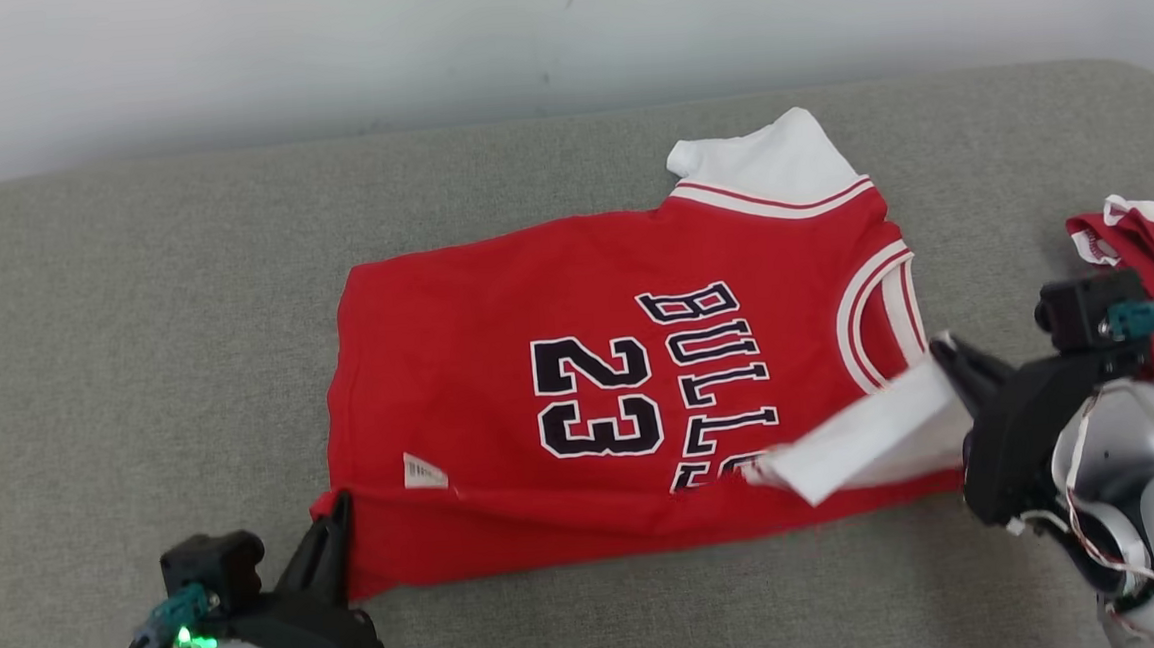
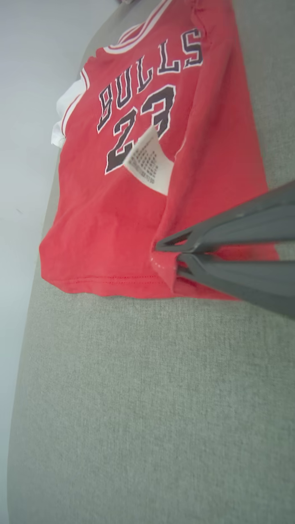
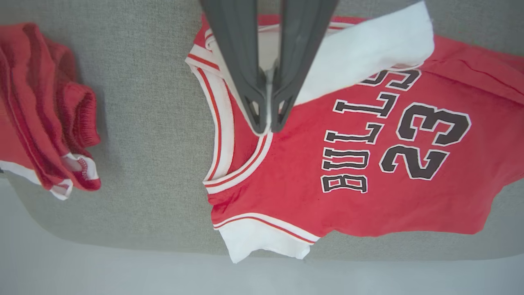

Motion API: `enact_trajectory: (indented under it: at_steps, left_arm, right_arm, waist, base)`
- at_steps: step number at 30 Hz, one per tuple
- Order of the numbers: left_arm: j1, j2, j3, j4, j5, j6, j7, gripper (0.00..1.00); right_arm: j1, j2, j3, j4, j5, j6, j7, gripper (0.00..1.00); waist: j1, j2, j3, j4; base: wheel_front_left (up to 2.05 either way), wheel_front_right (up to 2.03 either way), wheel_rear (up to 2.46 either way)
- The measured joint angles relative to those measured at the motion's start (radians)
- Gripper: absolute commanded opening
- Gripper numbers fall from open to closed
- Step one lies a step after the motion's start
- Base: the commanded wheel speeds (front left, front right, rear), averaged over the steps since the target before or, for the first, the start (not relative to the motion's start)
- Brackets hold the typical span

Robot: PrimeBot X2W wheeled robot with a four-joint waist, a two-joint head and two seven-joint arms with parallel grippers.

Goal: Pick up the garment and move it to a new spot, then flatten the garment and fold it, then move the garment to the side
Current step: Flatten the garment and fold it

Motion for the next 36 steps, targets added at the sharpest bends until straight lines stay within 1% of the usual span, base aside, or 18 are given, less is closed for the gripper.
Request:
enact_trajectory:
  at_steps: [2, 10, 12, 22, 25, 26, 27, 28, 31, 36]
  left_arm:
    - [-0.028, -0.002, -0.001, 0.027, 0.001, -0.002, -0.002, 0.0]
    - [-0.114, -0.005, -0.005, 0.115, 0.003, -0.019, -0.019, 0.0]
    - [-0.132, -0.007, -0.007, 0.137, 0.003, -0.026, -0.031, 0.0]
    - [-0.159, -0.015, -0.015, 0.204, 0.002, -0.036, -0.058, 0.0]
    - [-0.164, -0.018, -0.018, 0.221, 0.001, -0.037, -0.066, 0.0]
    - [-0.165, -0.019, -0.019, 0.226, 0.001, -0.037, -0.067, 0.2]
    - [-0.167, -0.02, -0.019, 0.23, 0.001, -0.038, -0.073, 0.49]
    - [-0.168, -0.022, -0.021, 0.234, 0.001, -0.039, -0.078, 1.0]
    - [-0.169, -0.027, -0.025, 0.245, 0.001, -0.039, -0.094, 1.0]
    - [-0.156, -0.028, -0.023, 0.249, 0.007, -0.025, -0.13, 1.0]
  right_arm:
    - [-0.036, -0.012, 0.013, 0.026, -0.007, 0.0, -0.047, 0.0]
    - [-0.138, -0.033, 0.056, 0.138, -0.02, 0.0, -0.155, 0.0]
    - [-0.168, -0.038, 0.063, 0.172, -0.025, 0.0, -0.196, 0.0]
    - [-0.248, -0.042, 0.112, 0.284, -0.035, 0.0, -0.285, 0.0]
    - [-0.268, -0.041, 0.127, 0.315, -0.045, 0.0, -0.328, 0.0]
    - [-0.275, -0.041, 0.134, 0.329, -0.049, 0.0, -0.34, 0.3]
    - [-0.279, -0.039, 0.139, 0.342, -0.05, 0.0, -0.353, 0.95]
    - [-0.28, -0.035, 0.143, 0.356, -0.05, 0.0, -0.365, 1.0]
    - [-0.279, -0.024, 0.154, 0.393, -0.05, 0.0, -0.4, 1.0]
    - [-0.28, -0.014, 0.127, 0.421, -0.056, 0.0, -0.49, 1.0]
  waist:
    - [0.0, 0.0, 0.008, 0.003]
    - [0.0, 0.0, 0.032, 0.005]
    - [0.0, 0.0, 0.039, 0.005]
    - [0.0, 0.0, 0.044, 0.005]
    - [0.0, 0.0, 0.041, 0.005]
    - [-0.0001, 0.0, 0.04, 0.005]
    - [-0.0001, 0.0, 0.039, 0.005]
    - [-0.0001, 0.0, 0.037, 0.005]
    - [-0.0001, 0.0, 0.031, 0.005]
    - [-0.0001, 0.0, 0.011, 0.003]
  base:
    - [0.0, 0.0, 0.0]
    - [0.0, 0.0, 0.0]
    - [0.0, 0.0, 0.0]
    - [0.0, 0.0, 0.0]
    - [0.0, 0.0, 0.0]
    - [0.0, 0.0, 0.0]
    - [0.0, 0.0, 0.0]
    - [0.0, 0.0, 0.0]
    - [0.0, 0.0, 0.0]
    - [0.0, 0.0, 0.0]
